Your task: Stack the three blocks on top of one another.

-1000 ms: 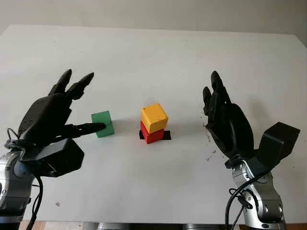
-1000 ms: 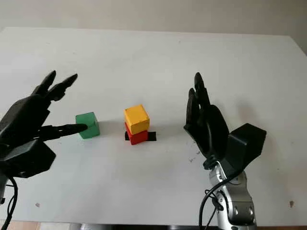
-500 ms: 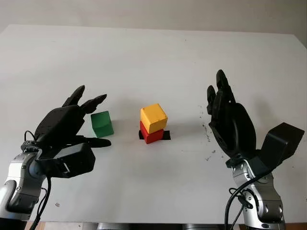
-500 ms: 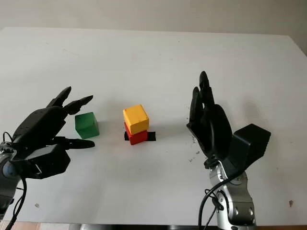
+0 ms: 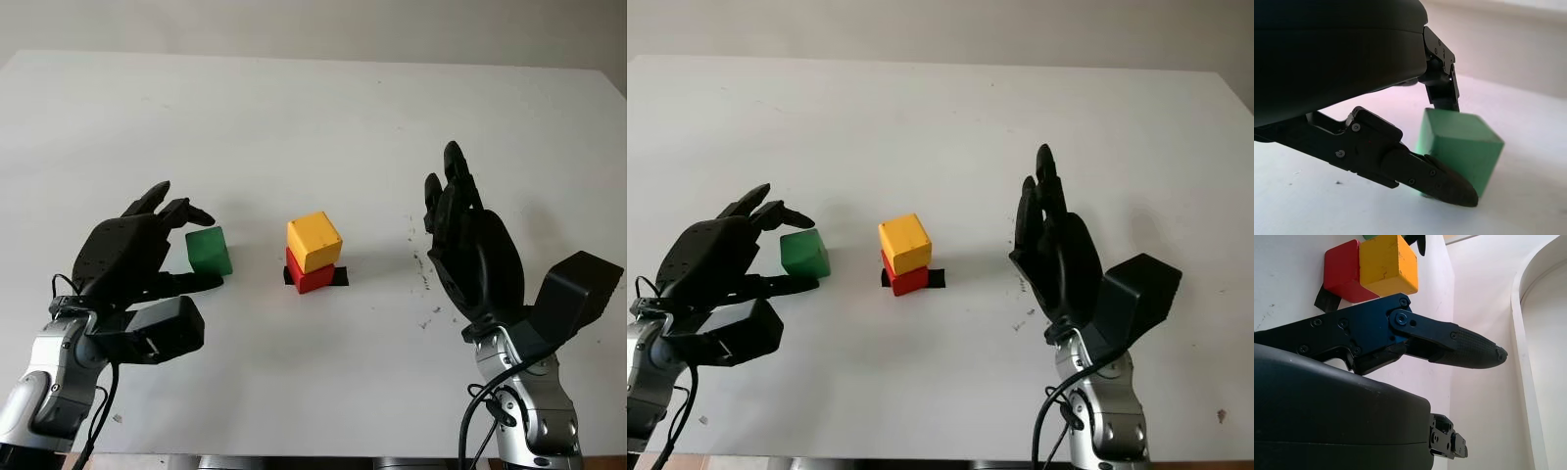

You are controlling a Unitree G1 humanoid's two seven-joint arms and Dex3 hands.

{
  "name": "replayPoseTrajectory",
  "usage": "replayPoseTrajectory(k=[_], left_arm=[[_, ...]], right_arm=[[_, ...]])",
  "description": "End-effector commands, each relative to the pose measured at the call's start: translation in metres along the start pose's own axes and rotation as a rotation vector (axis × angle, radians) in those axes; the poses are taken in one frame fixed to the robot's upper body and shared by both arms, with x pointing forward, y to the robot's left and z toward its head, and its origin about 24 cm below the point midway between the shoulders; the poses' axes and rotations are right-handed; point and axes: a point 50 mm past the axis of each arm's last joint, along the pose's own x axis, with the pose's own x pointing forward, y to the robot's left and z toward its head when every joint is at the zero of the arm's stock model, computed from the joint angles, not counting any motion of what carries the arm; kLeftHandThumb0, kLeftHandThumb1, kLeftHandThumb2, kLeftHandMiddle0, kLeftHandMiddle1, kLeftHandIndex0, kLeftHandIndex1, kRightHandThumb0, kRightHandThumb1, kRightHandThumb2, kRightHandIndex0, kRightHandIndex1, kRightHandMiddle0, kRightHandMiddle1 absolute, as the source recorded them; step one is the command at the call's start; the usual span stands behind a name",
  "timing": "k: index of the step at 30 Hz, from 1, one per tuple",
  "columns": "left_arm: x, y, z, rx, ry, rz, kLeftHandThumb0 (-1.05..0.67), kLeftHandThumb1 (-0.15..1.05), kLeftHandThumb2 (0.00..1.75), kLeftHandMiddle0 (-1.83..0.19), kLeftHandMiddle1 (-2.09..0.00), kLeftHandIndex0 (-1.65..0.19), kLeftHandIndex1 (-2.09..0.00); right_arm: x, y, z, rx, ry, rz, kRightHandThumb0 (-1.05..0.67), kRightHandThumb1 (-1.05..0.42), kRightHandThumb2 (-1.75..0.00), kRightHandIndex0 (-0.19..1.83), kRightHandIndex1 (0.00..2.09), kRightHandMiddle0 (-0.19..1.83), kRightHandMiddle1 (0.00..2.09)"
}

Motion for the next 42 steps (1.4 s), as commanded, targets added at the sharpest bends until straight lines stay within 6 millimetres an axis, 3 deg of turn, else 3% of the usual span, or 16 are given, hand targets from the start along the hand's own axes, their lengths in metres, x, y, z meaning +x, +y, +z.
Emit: replayPoseTrajectory(k=[1, 7, 16, 23, 30, 34, 38, 42], left_arm=[[-0.002, 0.000, -0.001, -0.050, -0.006, 0.019, -0.54, 1.03, 0.07, -0.34, -0.10, -0.31, -1.43], [-0.005, 0.002, -0.002, -0.193, -0.017, 0.022, -0.45, 1.05, 0.15, -0.37, -0.09, -0.23, -1.53], [-0.006, 0.012, -0.002, -0.348, -0.042, 0.009, -0.45, 1.05, 0.19, -0.39, -0.08, -0.18, -1.62], [0.007, 0.050, 0.010, -0.263, -0.132, -0.074, -0.42, 1.05, 0.12, -0.39, -0.07, -0.21, -1.58], [0.034, 0.101, 0.039, -0.060, -0.184, -0.166, -0.49, 1.04, 0.07, -0.40, -0.06, -0.37, -1.57], [0.048, 0.132, 0.069, 0.109, -0.233, -0.218, -0.44, 1.00, 0.05, -0.41, -0.06, -0.41, -1.47], [0.059, 0.147, 0.094, 0.166, -0.282, -0.257, -0.44, 0.99, 0.05, -0.45, -0.07, -0.47, -1.37], [0.067, 0.150, 0.106, 0.098, -0.333, -0.271, -0.43, 0.97, 0.05, -0.46, -0.06, -0.49, -1.36]], right_arm=[[-0.001, 0.000, 0.003, 0.009, -0.014, -0.007, -0.72, -1.05, -0.64, -0.19, 0.00, -0.19, 0.00], [-0.001, 0.000, 0.003, -0.006, -0.013, -0.008, -0.70, -1.05, -0.62, -0.19, 0.00, -0.19, 0.00], [0.000, 0.001, 0.003, -0.028, -0.008, 0.002, -0.66, -1.05, -0.57, -0.19, 0.00, -0.19, 0.00], [0.001, 0.001, 0.002, -0.058, 0.011, 0.015, -0.65, -1.05, -0.55, -0.19, 0.00, -0.19, 0.00], [0.001, 0.003, 0.001, -0.074, 0.023, 0.027, -0.61, -1.05, -0.57, -0.19, 0.00, -0.19, 0.00], [0.001, 0.005, -0.001, -0.075, 0.033, 0.032, -0.63, -1.05, -0.56, -0.19, 0.00, -0.19, 0.00], [0.001, 0.007, -0.002, -0.065, 0.038, 0.037, -0.63, -1.05, -0.56, -0.19, 0.00, -0.19, 0.00], [0.002, 0.008, -0.005, -0.058, 0.039, 0.035, -0.63, -1.05, -0.57, -0.19, 0.00, -0.19, 0.00]])
